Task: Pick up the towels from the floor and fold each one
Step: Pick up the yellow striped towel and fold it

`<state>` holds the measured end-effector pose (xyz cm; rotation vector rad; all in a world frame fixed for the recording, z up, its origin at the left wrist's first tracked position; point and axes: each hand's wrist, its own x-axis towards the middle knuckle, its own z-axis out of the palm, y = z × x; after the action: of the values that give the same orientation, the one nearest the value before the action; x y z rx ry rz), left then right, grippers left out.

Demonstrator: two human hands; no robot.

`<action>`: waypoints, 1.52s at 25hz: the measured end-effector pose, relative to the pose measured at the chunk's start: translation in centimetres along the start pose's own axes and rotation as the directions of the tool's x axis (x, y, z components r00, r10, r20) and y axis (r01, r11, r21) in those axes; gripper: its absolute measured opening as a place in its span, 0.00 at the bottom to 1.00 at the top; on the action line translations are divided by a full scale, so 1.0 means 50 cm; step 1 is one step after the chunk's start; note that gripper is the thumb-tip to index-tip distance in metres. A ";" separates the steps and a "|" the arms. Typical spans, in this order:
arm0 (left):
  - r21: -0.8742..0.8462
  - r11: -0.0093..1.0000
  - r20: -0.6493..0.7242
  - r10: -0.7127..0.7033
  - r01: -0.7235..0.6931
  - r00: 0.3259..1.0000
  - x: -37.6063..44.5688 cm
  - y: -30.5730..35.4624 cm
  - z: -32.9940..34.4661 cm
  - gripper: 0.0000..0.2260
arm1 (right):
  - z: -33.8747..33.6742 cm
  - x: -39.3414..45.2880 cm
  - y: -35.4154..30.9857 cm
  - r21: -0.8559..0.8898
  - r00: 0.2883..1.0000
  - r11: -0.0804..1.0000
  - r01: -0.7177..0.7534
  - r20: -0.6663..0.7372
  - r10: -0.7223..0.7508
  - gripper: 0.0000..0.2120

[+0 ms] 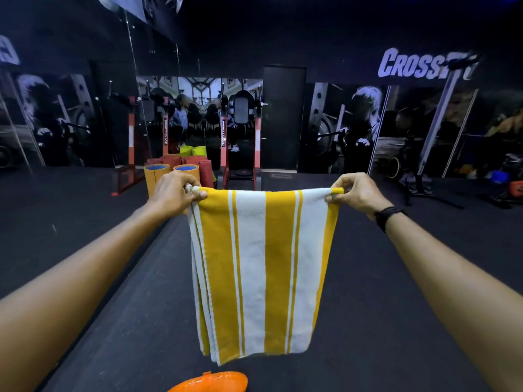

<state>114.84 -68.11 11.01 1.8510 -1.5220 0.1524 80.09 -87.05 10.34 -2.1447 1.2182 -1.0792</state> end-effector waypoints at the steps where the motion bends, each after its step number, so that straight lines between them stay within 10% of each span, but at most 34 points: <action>1: 0.007 1.000 0.052 0.008 -0.008 0.999 -0.001 -0.007 0.007 0.11 | 0.005 -0.004 0.013 -0.008 0.999 1.000 -0.011 0.044 0.011 0.11; 5: 0.024 0.999 0.314 -0.045 0.040 0.948 0.004 -0.011 0.004 0.11 | -0.014 -0.021 0.000 0.081 0.939 0.995 -0.057 0.342 0.026 0.09; 9: -0.589 0.805 -0.009 -0.097 0.073 0.995 0.078 0.058 -0.076 0.14 | -0.106 0.035 -0.101 0.529 0.977 0.847 -0.057 0.204 -0.062 0.18; 13: -0.355 0.871 0.602 -0.065 0.339 0.796 -0.010 -0.041 0.023 0.38 | -0.006 -0.042 -0.024 0.388 0.839 0.874 -0.293 0.542 0.041 0.46; 15: -0.406 0.751 0.681 -0.131 0.521 0.720 -0.066 -0.075 0.066 0.44 | 0.036 -0.079 0.017 0.356 0.804 0.862 -0.361 0.587 0.095 0.52; 20: -0.724 0.338 0.574 -0.187 0.601 0.797 -0.082 -0.055 0.072 0.37 | 0.028 -0.080 0.032 0.565 0.802 0.668 -0.484 0.592 0.079 0.39; 24: -0.723 0.377 0.469 -0.347 0.579 0.812 -0.107 -0.060 0.094 0.24 | 0.050 -0.115 0.045 0.554 0.809 0.695 -0.459 0.584 0.069 0.39; 29: -0.611 0.554 0.542 -0.227 0.565 0.809 -0.113 -0.060 0.082 0.40 | 0.064 -0.101 0.024 0.646 0.916 0.690 -0.327 0.397 0.062 0.48; 35: -0.625 0.550 0.266 -0.516 0.553 0.814 -0.085 -0.037 0.078 0.43 | 0.081 -0.089 0.030 0.537 0.949 0.795 -0.281 0.279 0.147 0.55; 38: -0.547 0.677 0.214 -0.455 0.492 0.864 -0.080 -0.040 0.055 0.46 | 0.070 -0.089 0.015 0.381 0.962 0.908 -0.173 0.264 0.072 0.42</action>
<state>114.52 -66.41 6.03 1.6604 -0.9090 -0.5743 81.15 -83.63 5.91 -1.7950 0.9115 -0.8868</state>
